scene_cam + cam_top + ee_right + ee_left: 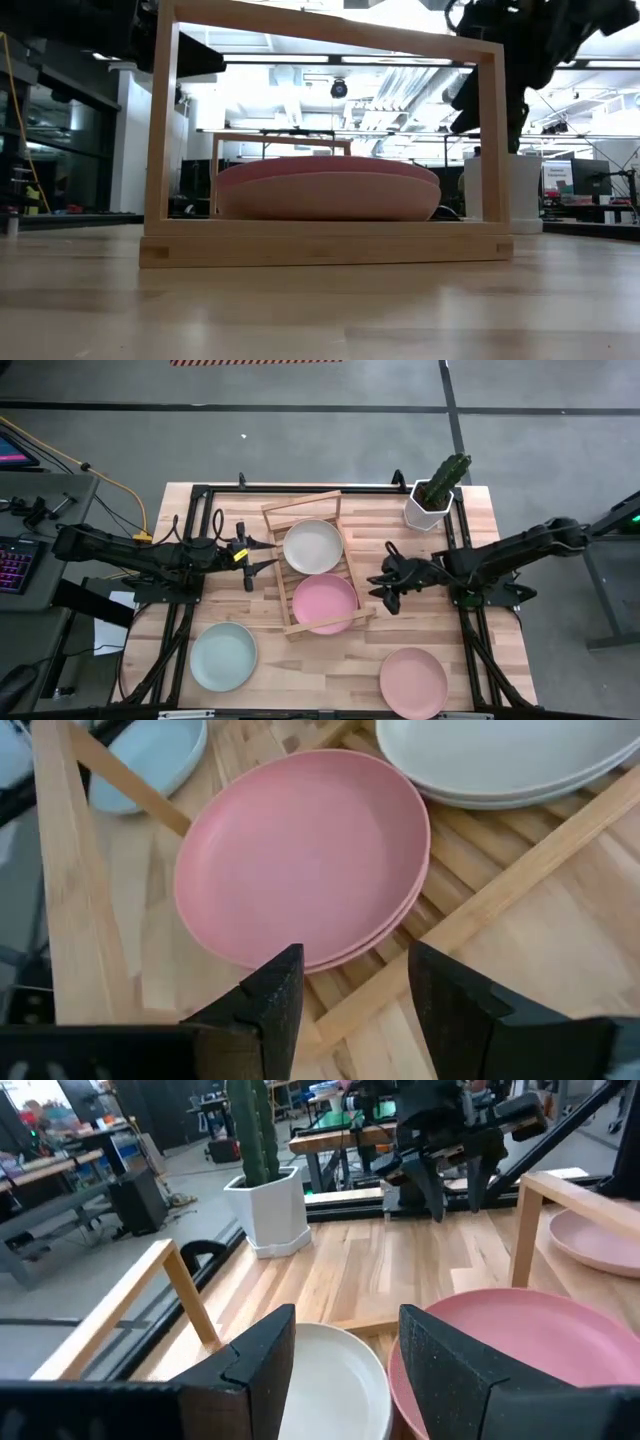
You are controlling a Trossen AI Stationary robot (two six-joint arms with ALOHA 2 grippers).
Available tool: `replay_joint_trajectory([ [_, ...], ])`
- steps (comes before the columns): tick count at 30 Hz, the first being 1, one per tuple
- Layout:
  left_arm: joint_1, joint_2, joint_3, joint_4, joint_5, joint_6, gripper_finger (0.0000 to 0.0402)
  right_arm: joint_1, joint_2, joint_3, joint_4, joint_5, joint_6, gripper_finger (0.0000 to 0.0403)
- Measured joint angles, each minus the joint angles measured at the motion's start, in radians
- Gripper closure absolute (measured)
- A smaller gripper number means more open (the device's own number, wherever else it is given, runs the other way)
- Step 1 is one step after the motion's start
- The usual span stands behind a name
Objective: Place and stack plates onto a shelf
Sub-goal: Stack the blue plate on top of the gray plate on the shelf
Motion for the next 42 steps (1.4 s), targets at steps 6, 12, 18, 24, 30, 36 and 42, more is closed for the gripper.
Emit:
replay_joint_trajectory([
  [6, -0.001, 0.0, 0.0, 0.0, 0.057, -0.06, 0.0232, 0.041, -0.022, 0.001, -0.056, 0.167, -0.042, 0.024],
  [12, -0.001, 0.0, 0.0, -0.011, 0.117, -0.06, 0.0232, 0.028, -0.026, 0.001, -0.253, 0.398, 0.056, 0.024],
  [18, -0.001, 0.0, 0.0, -0.018, 0.117, -0.059, 0.0232, -0.04, -0.051, -0.044, -0.355, 0.413, 0.132, 0.024],
  [24, -0.001, 0.0, 0.004, -0.019, 0.117, -0.079, 0.0232, -0.1, -0.123, -0.242, -0.014, 0.357, 0.057, 0.024],
  [30, -0.001, 0.008, 0.214, -0.423, 0.117, -0.132, 0.0232, -0.135, -0.213, -0.358, 0.384, 0.347, -0.148, 0.024],
  [36, -0.023, 0.088, 0.42, -0.925, 0.266, -0.332, 0.0232, -0.155, -0.289, -0.326, 0.524, 0.319, -0.348, 0.024],
  [42, -0.134, 0.172, 0.366, -1.026, 0.447, -0.522, 0.0232, -0.155, -0.302, -0.28, 0.525, 0.284, -0.42, 0.024],
])
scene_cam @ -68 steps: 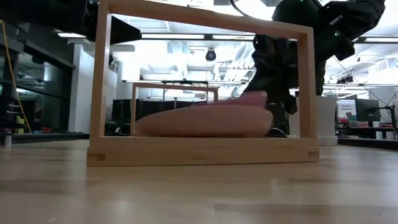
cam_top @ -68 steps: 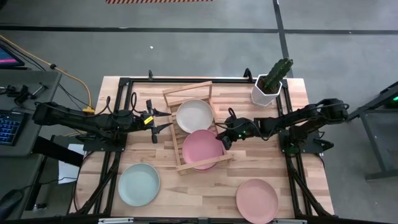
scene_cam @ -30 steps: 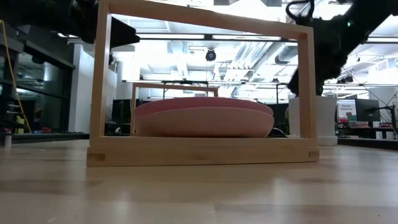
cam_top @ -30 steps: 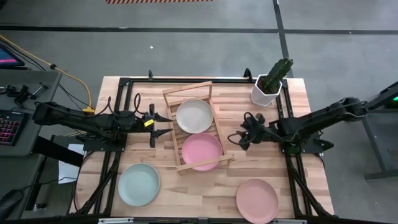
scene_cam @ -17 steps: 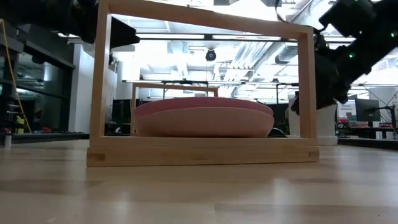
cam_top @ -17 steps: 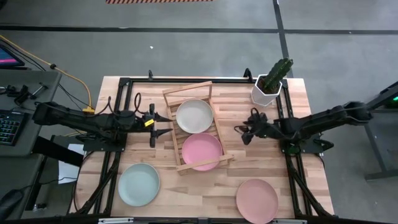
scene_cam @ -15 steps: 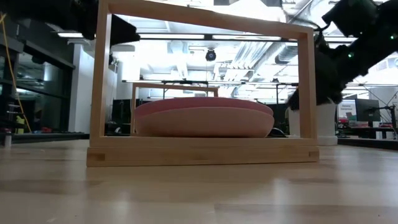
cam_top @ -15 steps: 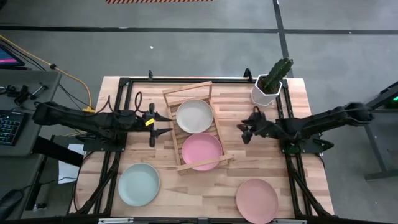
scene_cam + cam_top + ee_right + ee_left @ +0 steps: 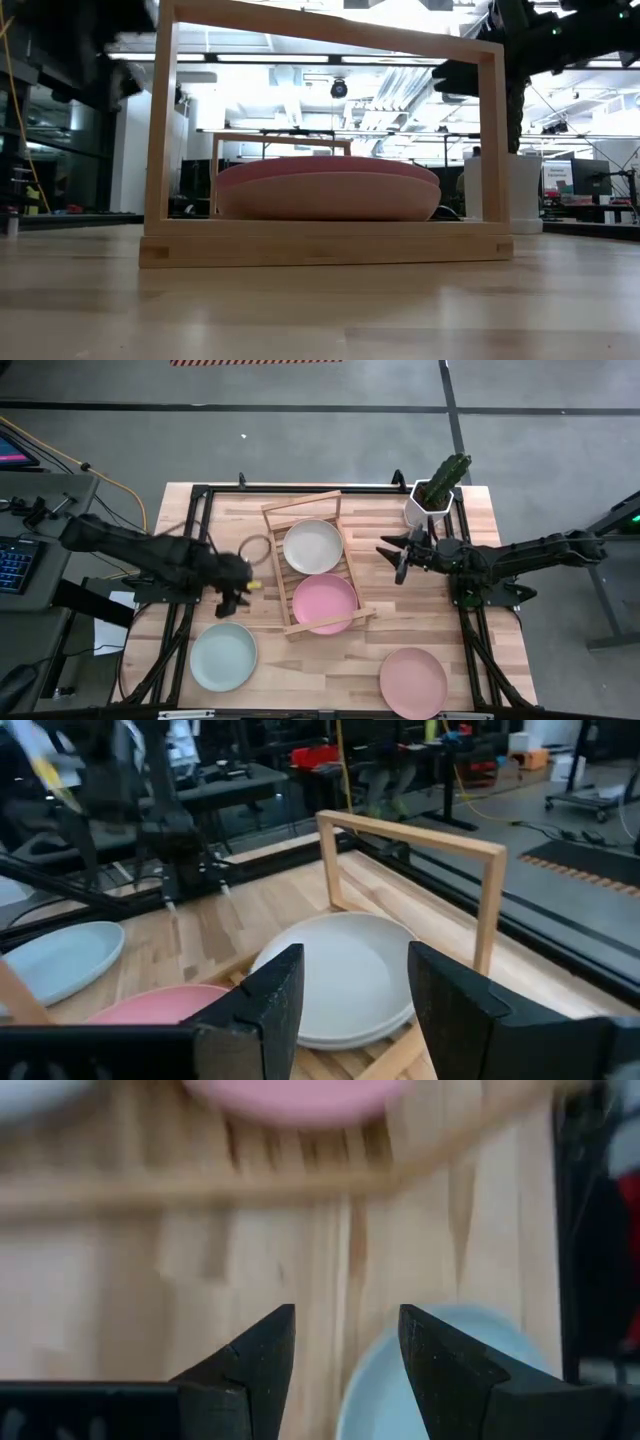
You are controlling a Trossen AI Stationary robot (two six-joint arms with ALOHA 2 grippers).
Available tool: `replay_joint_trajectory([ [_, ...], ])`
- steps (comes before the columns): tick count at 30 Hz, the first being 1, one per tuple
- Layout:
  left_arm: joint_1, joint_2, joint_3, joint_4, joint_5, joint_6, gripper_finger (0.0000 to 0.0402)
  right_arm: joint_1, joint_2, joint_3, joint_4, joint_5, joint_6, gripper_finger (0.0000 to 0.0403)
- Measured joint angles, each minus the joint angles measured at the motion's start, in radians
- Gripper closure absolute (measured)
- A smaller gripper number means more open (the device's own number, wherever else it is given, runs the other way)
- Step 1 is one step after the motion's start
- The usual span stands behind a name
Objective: Place and stack plates onto a shelf
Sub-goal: Stack the blue plate on top of the gray plate on the shelf
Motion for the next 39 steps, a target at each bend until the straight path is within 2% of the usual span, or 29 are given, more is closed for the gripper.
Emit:
replay_joint_trajectory([
  [5, -0.113, 0.106, -0.086, 0.051, 0.062, -0.052, 0.0232, 0.0, 0.002, 0.002, -0.008, -0.039, -0.001, 0.024],
  [9, -0.192, 0.183, -0.101, 0.106, 0.129, -0.118, 0.0232, 0.0, 0.009, 0.002, -0.019, -0.044, -0.001, 0.024],
  [12, -0.248, 0.22, -0.101, 0.17, 0.109, -0.124, 0.0232, 0.0, 0.012, 0.002, -0.017, -0.044, 0.0, 0.024],
  [16, -0.305, 0.274, -0.1, 0.201, 0.008, -0.069, 0.0232, 0.0, 0.015, 0.002, -0.024, -0.044, 0.008, 0.024],
  [23, -0.339, 0.361, -0.101, 0.184, -0.125, 0.051, 0.0232, 0.0, 0.024, 0.002, -0.024, -0.044, 0.009, 0.024],
  [35, -0.34, 0.479, -0.098, 0.184, -0.048, 0.08, 0.0232, 0.0, 0.025, 0.002, -0.034, -0.044, 0.008, 0.024],
  [39, -0.335, 0.486, -0.096, 0.182, -0.05, 0.074, 0.0261, 0.0, 0.025, 0.002, -0.034, -0.044, 0.008, 0.024],
])
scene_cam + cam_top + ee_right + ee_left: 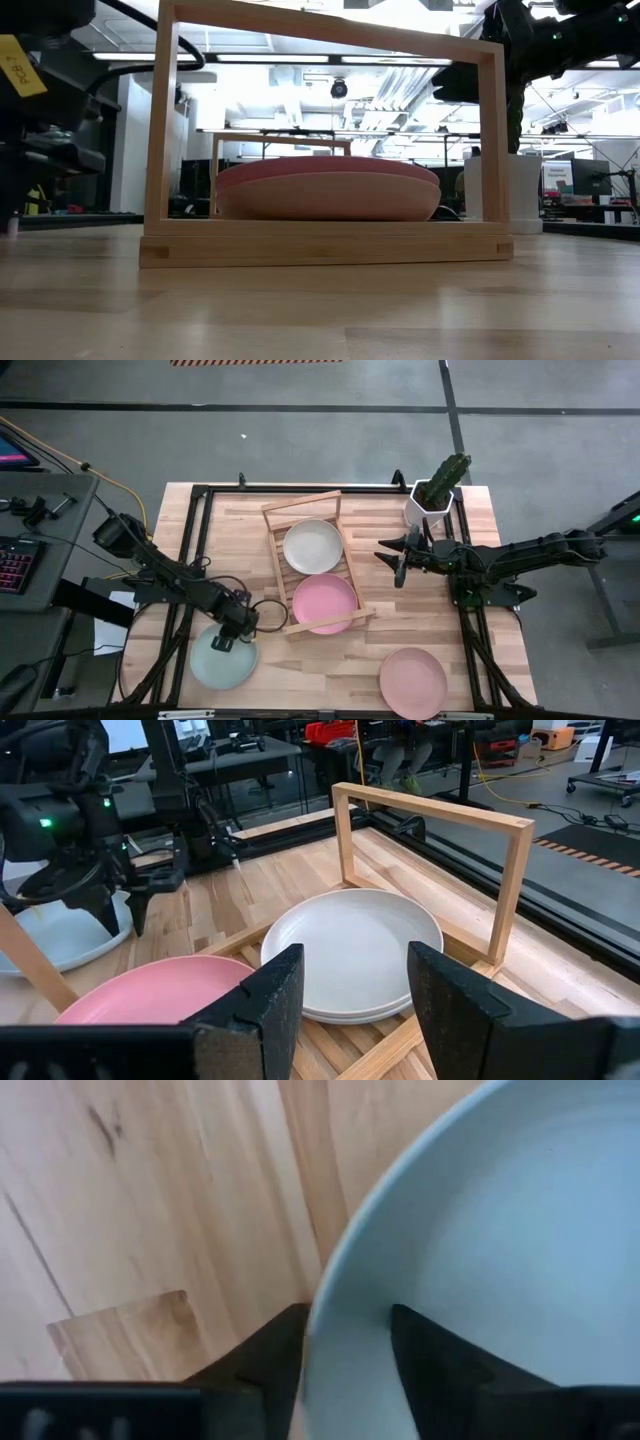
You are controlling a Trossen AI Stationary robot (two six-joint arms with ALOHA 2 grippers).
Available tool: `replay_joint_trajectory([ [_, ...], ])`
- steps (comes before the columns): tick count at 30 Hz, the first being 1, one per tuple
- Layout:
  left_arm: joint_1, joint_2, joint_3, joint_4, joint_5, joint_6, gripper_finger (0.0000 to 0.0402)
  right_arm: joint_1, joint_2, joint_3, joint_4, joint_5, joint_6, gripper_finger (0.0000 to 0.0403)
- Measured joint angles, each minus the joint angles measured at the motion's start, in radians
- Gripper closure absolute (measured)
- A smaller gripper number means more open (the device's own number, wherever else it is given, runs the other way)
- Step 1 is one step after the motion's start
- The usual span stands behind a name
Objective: Place and stack plates onto a shelf
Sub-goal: Stack the blue plate on top of the gray plate on the shelf
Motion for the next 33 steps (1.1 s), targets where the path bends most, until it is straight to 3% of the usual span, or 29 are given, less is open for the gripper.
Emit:
replay_joint_trajectory([
  [5, 0.027, 0.004, 0.061, -0.093, 0.02, 0.016, 0.0374, 0.0, 0.0, 0.0, 0.0, 0.0, 0.0, 0.024],
  [11, 0.088, -0.036, 0.201, -0.384, -0.034, 0.055, 0.0394, 0.0, 0.0, 0.0, 0.0, 0.0, 0.0, 0.024],
  [14, 0.136, -0.092, 0.281, -0.541, -0.143, 0.064, 0.0397, 0.0, 0.0, 0.0, 0.0, 0.0, 0.0, 0.024],
  [18, 0.232, -0.175, 0.359, -0.63, -0.4, 0.039, 0.0399, 0.0, 0.0, 0.0, 0.0, 0.0, 0.0, 0.024],
  [21, 0.339, -0.223, 0.388, -0.62, -0.604, -0.015, 0.0399, 0.0, 0.0, 0.0, -0.001, 0.0, 0.0, 0.024],
  [24, 0.453, -0.26, 0.39, -0.561, -0.696, -0.062, 0.04, 0.0, 0.0, 0.0, -0.001, 0.0, 0.0, 0.024],
  [28, 0.583, -0.279, 0.39, -0.403, -0.698, -0.073, 0.04, 0.0, 0.0, 0.0, -0.002, 0.0, 0.0, 0.024],
  [33, 0.689, -0.272, 0.371, -0.094, -0.637, -0.065, 0.04, 0.0, 0.0, 0.0, -0.003, 0.0, 0.0, 0.024],
])
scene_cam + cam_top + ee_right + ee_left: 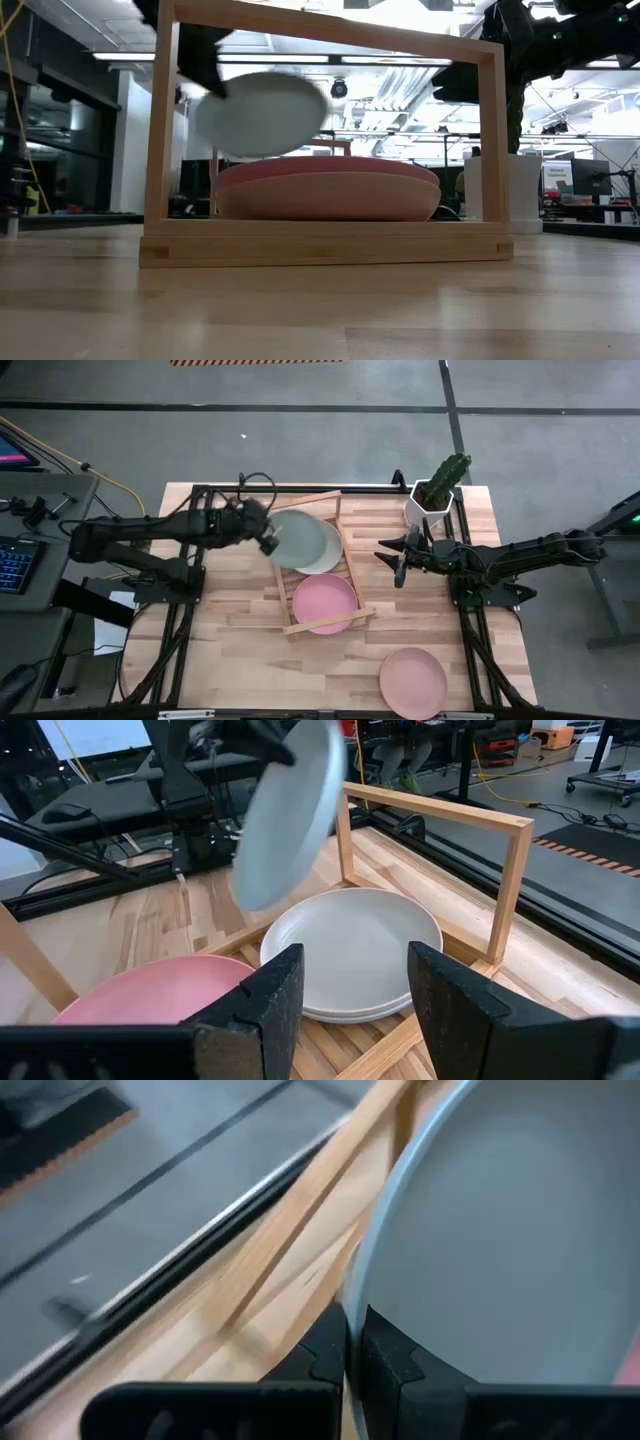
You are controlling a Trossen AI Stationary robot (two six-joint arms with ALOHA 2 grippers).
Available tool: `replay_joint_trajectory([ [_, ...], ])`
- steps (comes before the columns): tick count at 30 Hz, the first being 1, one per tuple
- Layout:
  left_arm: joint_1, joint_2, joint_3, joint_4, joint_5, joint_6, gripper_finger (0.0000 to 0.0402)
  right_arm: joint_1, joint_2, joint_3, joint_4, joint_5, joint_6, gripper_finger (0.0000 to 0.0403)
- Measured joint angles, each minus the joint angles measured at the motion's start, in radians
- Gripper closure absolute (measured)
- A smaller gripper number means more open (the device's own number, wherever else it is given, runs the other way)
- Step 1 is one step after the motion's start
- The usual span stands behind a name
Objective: Place and stack plates onto a shelf
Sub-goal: Stack the blue plate on top of the gray plate on the shelf
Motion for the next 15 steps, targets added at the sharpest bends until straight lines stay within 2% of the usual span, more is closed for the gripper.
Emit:
replay_joint_trajectory([
  [4, 0.051, 0.017, -0.095, 0.248, 0.059, -0.002, 0.0401, 0.0, 0.0, 0.0, -0.009, 0.0, 0.0, 0.024],
  [11, 0.081, 0.026, -0.386, 0.644, 0.12, -0.161, 0.0401, 0.0, 0.0, 0.0, -0.038, 0.0, 0.002, 0.024],
  [15, 0.081, 0.024, -0.482, 0.804, 0.127, -0.219, 0.0401, 0.0, 0.0, 0.0, -0.038, 0.0, 0.002, 0.024],
])
